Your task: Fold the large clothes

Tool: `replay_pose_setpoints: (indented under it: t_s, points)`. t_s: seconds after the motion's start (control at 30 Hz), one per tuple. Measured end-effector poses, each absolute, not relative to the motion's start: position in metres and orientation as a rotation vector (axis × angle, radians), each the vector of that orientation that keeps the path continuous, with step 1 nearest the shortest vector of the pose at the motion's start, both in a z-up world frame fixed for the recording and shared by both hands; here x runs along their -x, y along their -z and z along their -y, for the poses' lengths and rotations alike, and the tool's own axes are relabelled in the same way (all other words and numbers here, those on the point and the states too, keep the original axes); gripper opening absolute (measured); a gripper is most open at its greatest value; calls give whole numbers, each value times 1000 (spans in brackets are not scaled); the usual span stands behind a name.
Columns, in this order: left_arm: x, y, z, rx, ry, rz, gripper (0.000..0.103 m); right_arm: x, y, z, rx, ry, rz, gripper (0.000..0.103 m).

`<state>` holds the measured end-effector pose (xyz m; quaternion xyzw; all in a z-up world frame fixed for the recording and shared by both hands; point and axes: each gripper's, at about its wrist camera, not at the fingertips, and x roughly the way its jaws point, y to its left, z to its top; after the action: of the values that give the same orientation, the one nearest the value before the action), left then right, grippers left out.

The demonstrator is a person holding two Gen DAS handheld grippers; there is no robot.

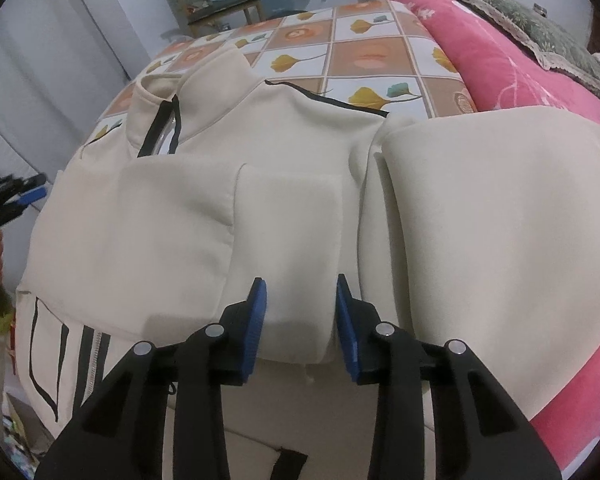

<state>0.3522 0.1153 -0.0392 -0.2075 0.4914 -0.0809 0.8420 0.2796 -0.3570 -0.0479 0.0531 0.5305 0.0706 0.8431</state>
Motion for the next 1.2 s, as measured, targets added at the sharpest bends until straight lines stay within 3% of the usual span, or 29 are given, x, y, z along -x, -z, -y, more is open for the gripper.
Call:
replay_pose_setpoints:
  t_s: [0.13, 0.2, 0.3, 0.47, 0.8, 0.97, 1.2]
  points:
    - [-363, 46, -97, 377, 177, -1048, 27, -279, 51, 359, -120, -155, -1114, 26]
    - [-365, 47, -91, 315, 164, -1035, 15, -280, 53, 362, -132, -160, -1107, 23]
    - [-362, 42, -84, 246, 166, -998, 4, -280, 52, 366, -150, -163, -1091, 8]
    - [-338, 1, -77, 111, 142, -803, 4, -267, 32, 366, -160, -155, -1005, 5]
    - [-342, 25, -80, 125, 108, -842, 5, -261, 22, 366, -131, -127, -964, 5]
    - [-342, 33, -79, 119, 90, -866, 9, -272, 51, 375, -173, -92, -1051, 5]
    - [-321, 9, -73, 75, 123, -791, 14, -258, 25, 368, -120, -78, -971, 5]
